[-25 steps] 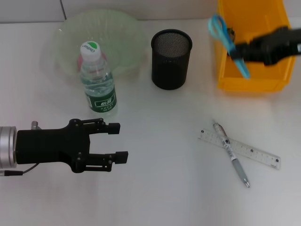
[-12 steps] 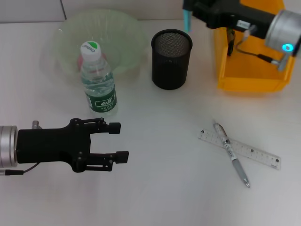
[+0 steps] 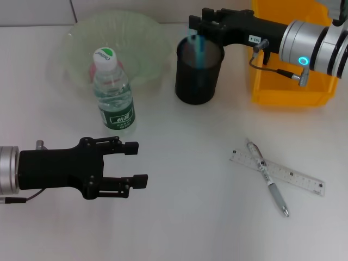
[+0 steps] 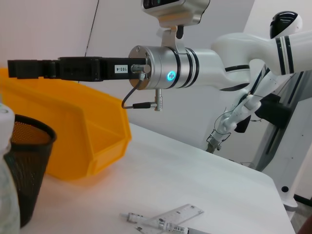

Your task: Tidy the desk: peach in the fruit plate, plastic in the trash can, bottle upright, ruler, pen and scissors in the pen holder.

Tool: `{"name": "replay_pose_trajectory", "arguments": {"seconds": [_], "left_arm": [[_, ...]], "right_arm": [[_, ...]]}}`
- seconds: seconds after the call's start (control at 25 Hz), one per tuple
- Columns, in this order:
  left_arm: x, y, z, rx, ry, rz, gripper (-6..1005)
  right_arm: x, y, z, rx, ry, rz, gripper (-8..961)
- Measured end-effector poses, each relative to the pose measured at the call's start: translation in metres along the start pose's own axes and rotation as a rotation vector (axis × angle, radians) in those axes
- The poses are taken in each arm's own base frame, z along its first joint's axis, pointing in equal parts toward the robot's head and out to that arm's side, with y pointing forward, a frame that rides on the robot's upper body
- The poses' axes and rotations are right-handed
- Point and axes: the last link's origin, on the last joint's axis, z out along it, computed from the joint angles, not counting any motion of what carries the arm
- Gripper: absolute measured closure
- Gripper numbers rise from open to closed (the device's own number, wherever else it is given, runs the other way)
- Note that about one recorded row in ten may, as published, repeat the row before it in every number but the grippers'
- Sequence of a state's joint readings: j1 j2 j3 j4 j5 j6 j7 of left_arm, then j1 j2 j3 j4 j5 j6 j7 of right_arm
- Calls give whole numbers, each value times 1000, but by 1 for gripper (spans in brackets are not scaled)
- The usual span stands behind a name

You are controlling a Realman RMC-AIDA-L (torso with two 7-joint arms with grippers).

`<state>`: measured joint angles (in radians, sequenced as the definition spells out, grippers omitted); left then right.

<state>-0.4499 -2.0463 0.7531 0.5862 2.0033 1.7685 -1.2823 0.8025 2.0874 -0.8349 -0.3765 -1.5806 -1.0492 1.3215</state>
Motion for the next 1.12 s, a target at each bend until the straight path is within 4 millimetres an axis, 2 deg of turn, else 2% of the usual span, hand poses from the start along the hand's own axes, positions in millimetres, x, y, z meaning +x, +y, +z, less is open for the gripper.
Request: {"name": "replay_pose_trajectory", "arguments": {"seconds": [0.04,0.24,0.32,0.36,0.4,0.44,0.52,0.56,0.64,0.72,0.76,0.88,0.96,1.12], "left_arm": [[0,0,0,0,0,0,195],[-1,0,0,0,0,-2,195],[-1,1,0,-1,-1,-2,195],[-1,1,0,-2,-1,-2,195],[-1,1,0,-2,-2,-2,195],[-1,1,0,-3,-2,-2,195],[-1,1,0,-3,-3,-2,195],[-1,1,0,-4,-3,-2,195],[-1,1,0,-5,-2,-2,195],[-1,1,0,-6,-2,-3,195],[-1,1,0,-6,-2,-3,195],[0,1,1,-9,-1,-9,195],[0,1,2,-11,-1,-11,195],[0,1,2,-11,-1,-11,195]], "right_arm": [[0,0,0,-2,-1,2,663],[-8,4,-12,-64,-11,4,436],[-17,6,-23,-112,5,-11,400],[-32,10,-39,-153,64,-57,383],[-32,10,-39,-153,64,-57,365],[-49,16,-56,-173,154,-115,347],[-55,19,-63,-175,199,-132,345],[-65,26,-76,-165,317,-179,344],[-68,28,-81,-156,383,-202,341],[-68,33,-86,-154,526,-237,339],[-65,36,-86,-152,660,-260,338],[-58,37,-82,-140,764,-276,243],[-43,39,-72,-152,868,-315,180],[-27,44,-62,-187,934,-336,181]]}}
